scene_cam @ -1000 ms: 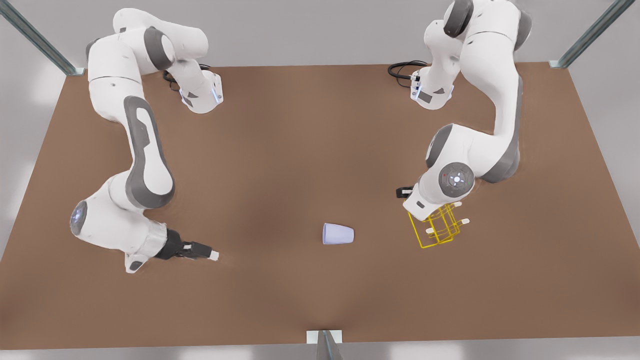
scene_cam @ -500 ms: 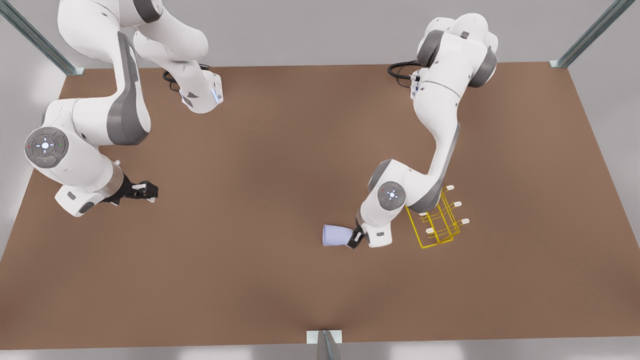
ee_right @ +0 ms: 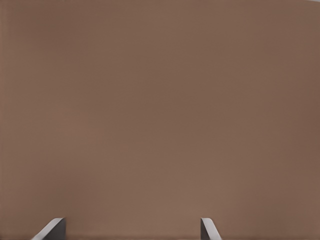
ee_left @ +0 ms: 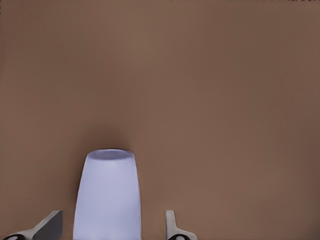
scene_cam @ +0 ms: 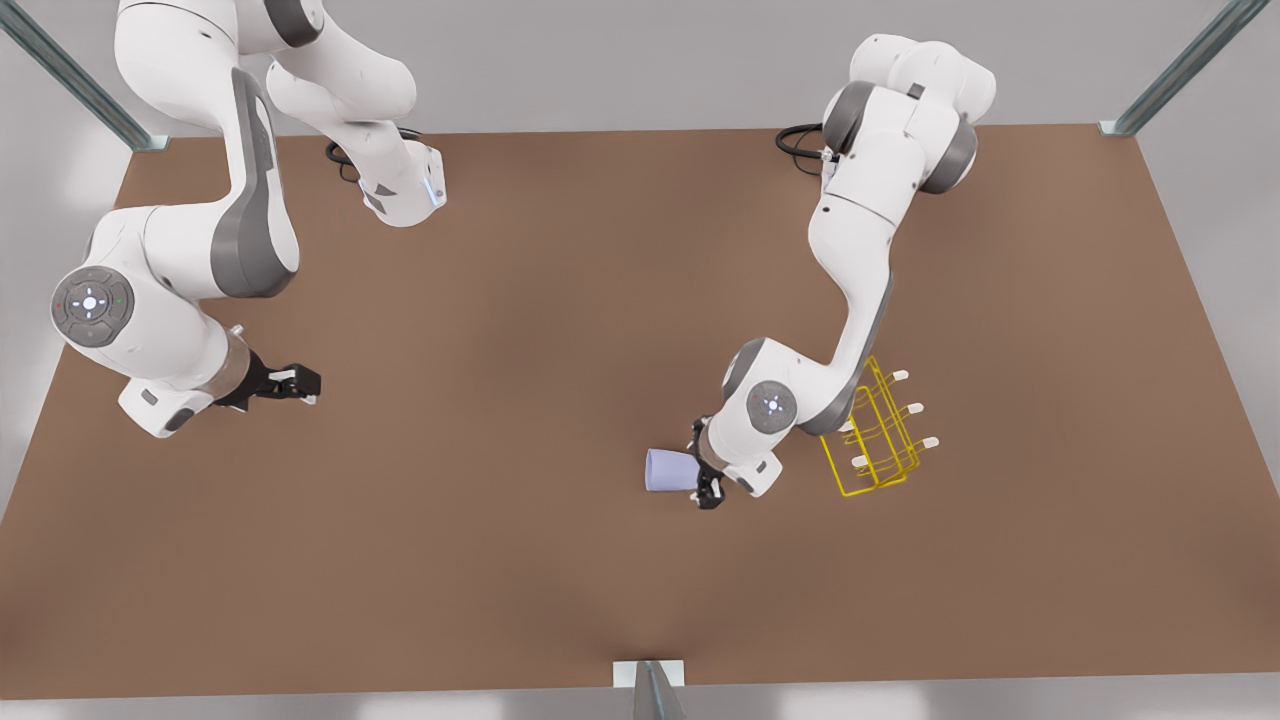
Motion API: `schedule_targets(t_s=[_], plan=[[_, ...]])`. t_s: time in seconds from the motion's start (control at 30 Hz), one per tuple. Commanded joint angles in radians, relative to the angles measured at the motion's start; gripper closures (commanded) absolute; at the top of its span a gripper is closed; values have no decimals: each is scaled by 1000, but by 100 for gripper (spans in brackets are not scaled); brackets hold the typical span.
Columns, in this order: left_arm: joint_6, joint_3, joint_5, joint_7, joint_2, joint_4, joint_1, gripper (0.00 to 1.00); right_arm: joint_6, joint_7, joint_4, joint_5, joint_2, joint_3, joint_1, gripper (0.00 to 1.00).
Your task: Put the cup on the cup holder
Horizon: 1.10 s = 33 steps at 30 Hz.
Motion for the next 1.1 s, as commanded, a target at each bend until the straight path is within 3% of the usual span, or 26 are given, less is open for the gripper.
schedule_targets(t_s=[0.0,0.17,1.03,1.07], plan=[[17,0,-2,-171,-1,-1,-5,0,0,-8,1,4,-1,0,0,0],[36,-19,-7,-2,10,-13,-5,0,-9,-10,2,7,1,0,-2,0],[220,-40,-5,-9,122,-61,-5,0,0,-7,7,13,8,0,0,0],[215,-40,-7,-13,120,-61,-5,16,0,-7,7,19,8,0,-2,0]])
